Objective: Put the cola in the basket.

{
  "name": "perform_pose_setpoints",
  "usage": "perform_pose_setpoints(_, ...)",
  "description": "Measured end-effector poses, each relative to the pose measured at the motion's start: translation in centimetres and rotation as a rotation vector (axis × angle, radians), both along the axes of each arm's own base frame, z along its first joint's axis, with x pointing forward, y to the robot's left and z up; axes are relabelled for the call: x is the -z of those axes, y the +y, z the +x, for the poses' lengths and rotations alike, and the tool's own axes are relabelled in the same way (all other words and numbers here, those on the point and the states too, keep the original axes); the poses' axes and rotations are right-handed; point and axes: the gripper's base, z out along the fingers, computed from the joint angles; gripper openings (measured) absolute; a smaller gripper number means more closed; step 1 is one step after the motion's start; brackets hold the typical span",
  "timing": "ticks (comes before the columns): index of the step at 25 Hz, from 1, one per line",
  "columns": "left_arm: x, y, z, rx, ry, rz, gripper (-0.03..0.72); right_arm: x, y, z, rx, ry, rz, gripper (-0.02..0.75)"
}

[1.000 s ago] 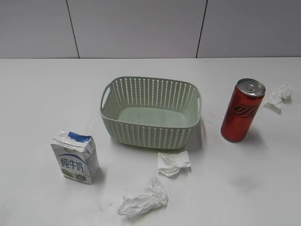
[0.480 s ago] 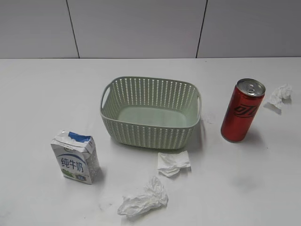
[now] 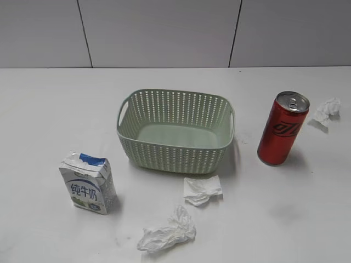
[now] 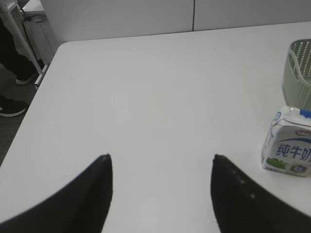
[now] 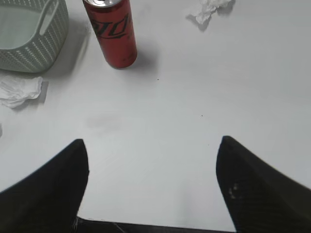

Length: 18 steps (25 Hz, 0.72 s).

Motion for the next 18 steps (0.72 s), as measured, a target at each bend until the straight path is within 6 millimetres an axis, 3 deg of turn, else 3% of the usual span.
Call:
perform_pose_setpoints(9, 0.0, 0.0, 0.0, 0.000, 0.000, 0.000, 0.489, -1.4, 0.3, 7.7, 0.001, 0.190, -0.002, 0.621)
perform_pose_setpoints(18, 0.0, 0.0, 0.0, 0.000, 0.000, 0.000, 0.489, -1.2, 0.7, 16.0, -0.013, 0.319, -0.003, 0.621)
